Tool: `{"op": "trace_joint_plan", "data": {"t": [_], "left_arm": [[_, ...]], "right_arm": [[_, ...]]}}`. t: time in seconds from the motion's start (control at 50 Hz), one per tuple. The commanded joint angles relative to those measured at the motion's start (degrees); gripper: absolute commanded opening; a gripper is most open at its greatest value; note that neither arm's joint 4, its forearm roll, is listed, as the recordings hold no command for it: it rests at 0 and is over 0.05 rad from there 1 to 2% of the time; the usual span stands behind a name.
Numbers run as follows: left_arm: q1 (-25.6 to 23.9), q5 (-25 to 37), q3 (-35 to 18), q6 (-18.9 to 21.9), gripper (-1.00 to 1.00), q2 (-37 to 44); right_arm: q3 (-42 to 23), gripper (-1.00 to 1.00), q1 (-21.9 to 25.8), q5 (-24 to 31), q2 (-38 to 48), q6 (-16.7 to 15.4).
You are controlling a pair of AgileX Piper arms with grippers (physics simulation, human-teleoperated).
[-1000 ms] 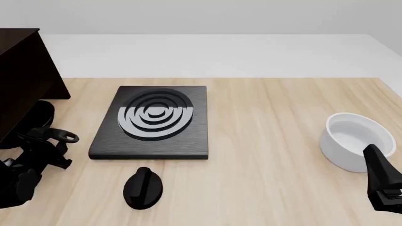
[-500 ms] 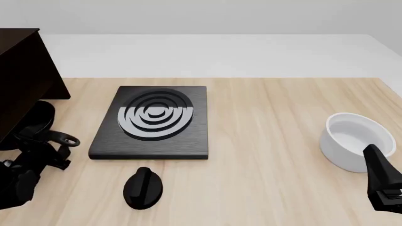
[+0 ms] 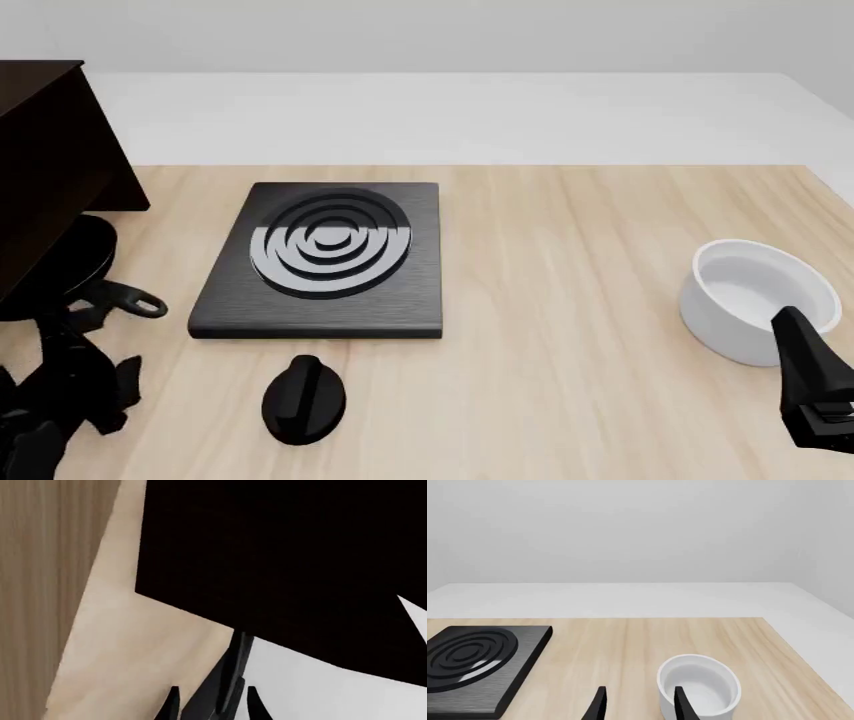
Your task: Put the frying pan under the cabinet shelf.
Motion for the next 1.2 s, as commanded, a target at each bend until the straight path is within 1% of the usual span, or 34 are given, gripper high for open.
{"op": "trace_joint_plan", "data": {"t": [0.02,0.12,0.32,0.4,0.42,0.46,0.48,0.52,0.54,0.56,0.58,0.6,0.62,0.64,0.68,0.7,0.72,0.74,0.76,0.78,0.82,0.86,0.88,0.9,0.92,0.96,0.98,1.0,1.02,1.04,1.06,1.1,1.16,1.2], "left_arm": [[-6.5,0.0,5.6,2.3,1.00,-5.7],[-8.2,0.0,5.6,1.9,1.00,-5.1],[-8.2,0.0,5.6,2.4,1.00,-3.5],[-10.3,0.0,5.6,-0.8,1.00,-2.8],[-8.6,0.0,5.6,1.2,1.00,-3.4],[-9.4,0.0,5.6,2.4,1.00,-4.4],[-9.7,0.0,5.6,6.1,1.00,-4.4],[-10.2,0.0,5.6,7.3,1.00,-4.0],[-9.7,0.0,5.6,11.4,1.00,-4.5],[-12.3,23.0,5.6,10.3,1.00,-27.4],[-12.2,45.9,5.6,10.4,1.00,-50.4],[-12.2,68.8,5.6,13.5,1.00,-73.3],[-12.7,91.7,5.6,11.7,1.00,-96.2],[-11.7,100.6,5.6,16.4,1.00,-104.5],[-10.7,101.3,5.6,16.1,1.00,-104.5],[-12.8,99.8,5.6,17.4,1.00,-104.5],[-11.6,100.7,5.6,21.5,1.00,-104.5],[-12.6,100.1,5.6,20.1,1.00,-104.5],[-11.8,99.2,5.6,25.0,1.00,-104.5],[-11.3,99.5,5.6,25.6,1.00,-104.5],[-10.8,97.4,5.6,29.7,1.00,-104.5],[-10.6,96.0,5.6,30.9,1.00,-104.5],[-10.5,96.2,5.6,34.0,1.00,-104.5],[-9.7,95.7,5.6,34.4,1.00,-104.5],[-11.0,93.9,5.5,37.6,1.00,-104.5],[-10.2,94.6,5.5,37.7,1.00,-104.5],[-12.4,93.9,5.2,38.5,1.00,-104.5],[-11.0,95.0,3.0,42.1,1.00,-104.5],[-11.9,94.5,4.7,39.8,1.00,-104.5],[-11.9,94.5,4.7,39.8,1.00,-104.5],[-11.4,95.2,1.7,43.9,1.00,-104.5],[-12.0,95.8,0.9,44.9,1.00,-104.5],[-12.4,96.6,-3.3,50.1,1.00,-104.5],[-12.2,96.3,-2.6,50.3,1.00,-104.5]], "right_arm": [[0.0,1.00,0.0,0.0,0.0,0.0],[0.0,1.00,0.0,0.0,-0.1,0.0],[0.0,1.00,0.0,0.0,0.0,0.0],[0.0,1.00,0.0,0.0,0.0,0.0],[0.0,1.00,0.0,0.0,0.0,0.0],[0.0,1.00,0.0,0.0,0.0,0.0],[0.0,1.00,0.0,0.0,0.0,0.0],[0.0,1.00,0.0,0.0,0.0,0.0],[0.0,1.00,0.0,0.0,0.0,0.0],[0.0,1.00,0.0,0.0,0.0,0.0],[0.0,1.00,0.0,0.0,0.0,0.0],[0.0,1.00,0.0,0.0,0.0,0.0],[0.0,1.00,0.0,0.0,0.0,0.0],[0.0,1.00,0.0,0.0,0.0,0.0],[0.0,1.00,0.0,0.0,0.0,0.0],[0.0,1.00,0.0,0.0,0.0,0.0],[0.0,1.00,0.0,0.0,0.0,0.0],[0.0,1.00,0.0,0.0,0.0,0.0],[0.0,1.00,0.0,0.0,0.0,0.0],[0.0,1.00,0.0,0.0,0.0,0.0],[0.0,1.00,0.0,0.0,0.0,0.0],[0.0,1.00,0.0,0.0,0.0,0.0],[0.0,1.00,0.0,0.0,0.0,0.0],[0.0,1.00,0.0,0.0,0.0,0.0],[0.0,1.00,0.0,0.0,0.0,0.0],[0.0,1.00,0.0,0.0,0.0,0.0],[0.0,1.00,0.0,0.0,-0.1,0.0],[0.0,1.00,0.0,0.0,0.0,0.0],[0.0,1.00,0.0,0.0,0.0,0.0],[0.0,1.00,0.0,0.0,0.0,0.0],[0.0,1.00,0.0,0.0,0.0,0.0],[0.0,1.00,0.0,0.0,0.0,0.0],[0.0,1.00,0.0,0.0,0.0,0.0],[0.0,1.00,0.0,0.0,0.0,0.0]]}}
